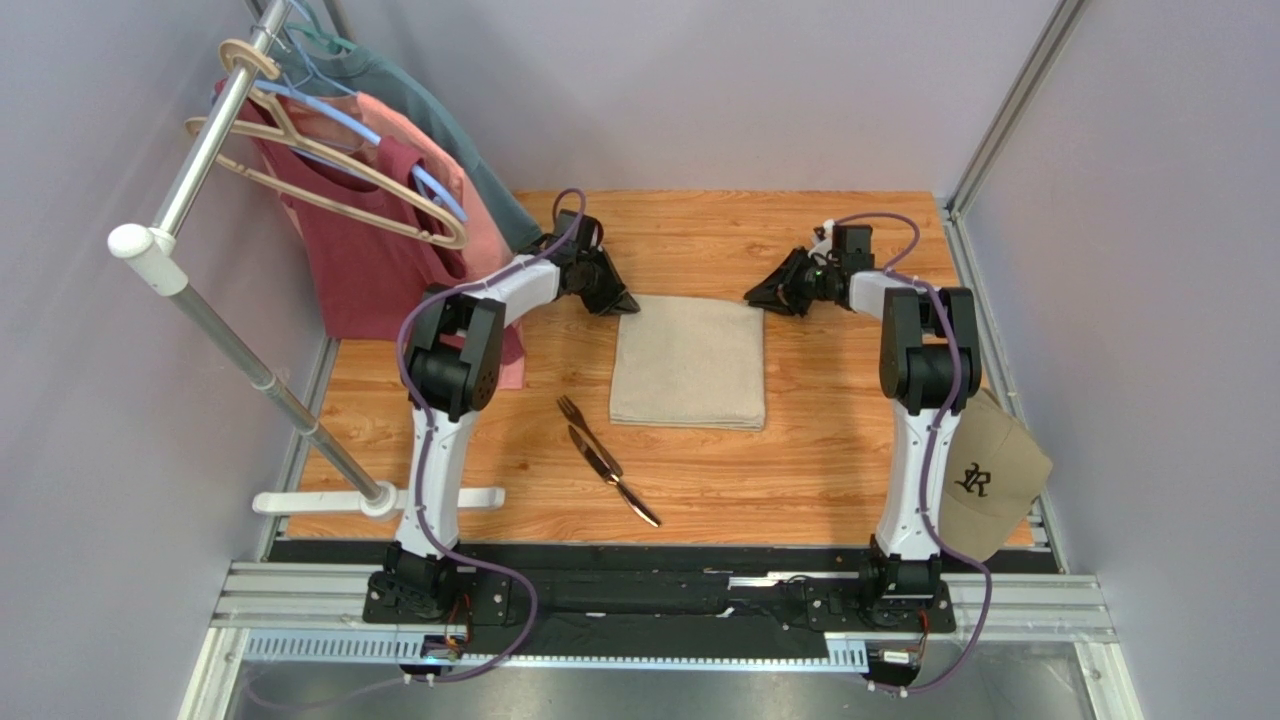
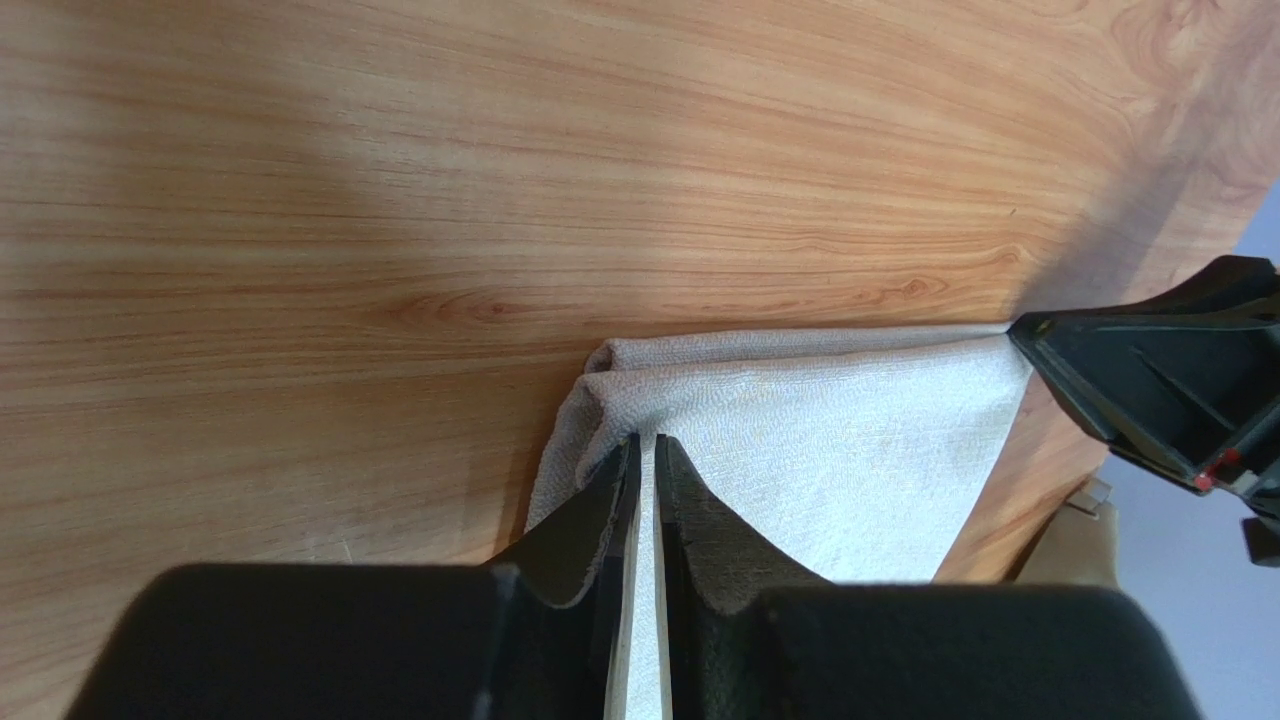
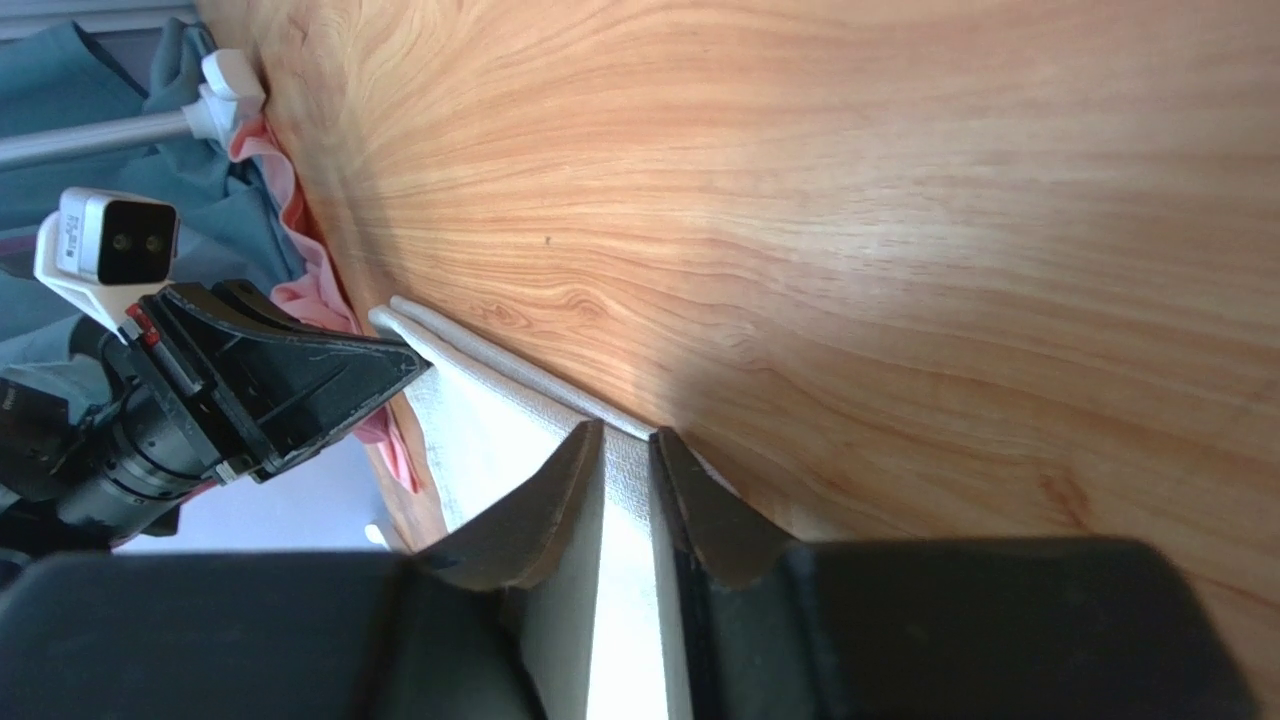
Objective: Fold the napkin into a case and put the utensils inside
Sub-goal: Smooth out the square-folded napkin at the center of the board.
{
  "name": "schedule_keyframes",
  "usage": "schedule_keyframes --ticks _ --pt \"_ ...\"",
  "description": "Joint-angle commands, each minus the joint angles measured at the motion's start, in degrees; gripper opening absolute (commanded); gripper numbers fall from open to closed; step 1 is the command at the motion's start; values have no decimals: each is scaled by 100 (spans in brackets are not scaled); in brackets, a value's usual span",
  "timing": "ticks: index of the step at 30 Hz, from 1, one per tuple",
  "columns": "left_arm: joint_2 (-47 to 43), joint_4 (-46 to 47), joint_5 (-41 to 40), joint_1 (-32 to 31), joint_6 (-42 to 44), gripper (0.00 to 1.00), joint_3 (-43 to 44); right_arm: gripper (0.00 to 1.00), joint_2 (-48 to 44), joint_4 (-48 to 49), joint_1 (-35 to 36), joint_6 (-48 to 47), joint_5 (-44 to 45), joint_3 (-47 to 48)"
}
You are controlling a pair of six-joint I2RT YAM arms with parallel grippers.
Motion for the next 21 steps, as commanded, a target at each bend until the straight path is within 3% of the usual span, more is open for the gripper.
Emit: schedule_keyframes --ticks 1,3,8,15,21 --pt "122 -444 -16 -19 100 16 225 32 -847 -736 74 -640 455 373" --pt "122 -426 -6 -19 108 15 216 42 -1259 -782 144 -685 526 215" --pt "95 -514 -77 -19 135 13 208 47 -1420 -90 373 -300 79 -548" --pt "122 -716 -147 -19 135 4 313 27 -410 474 109 -333 -290 -438" --pt "139 -786 -261 -27 135 0 366 27 251 695 -225 -105 -459 231"
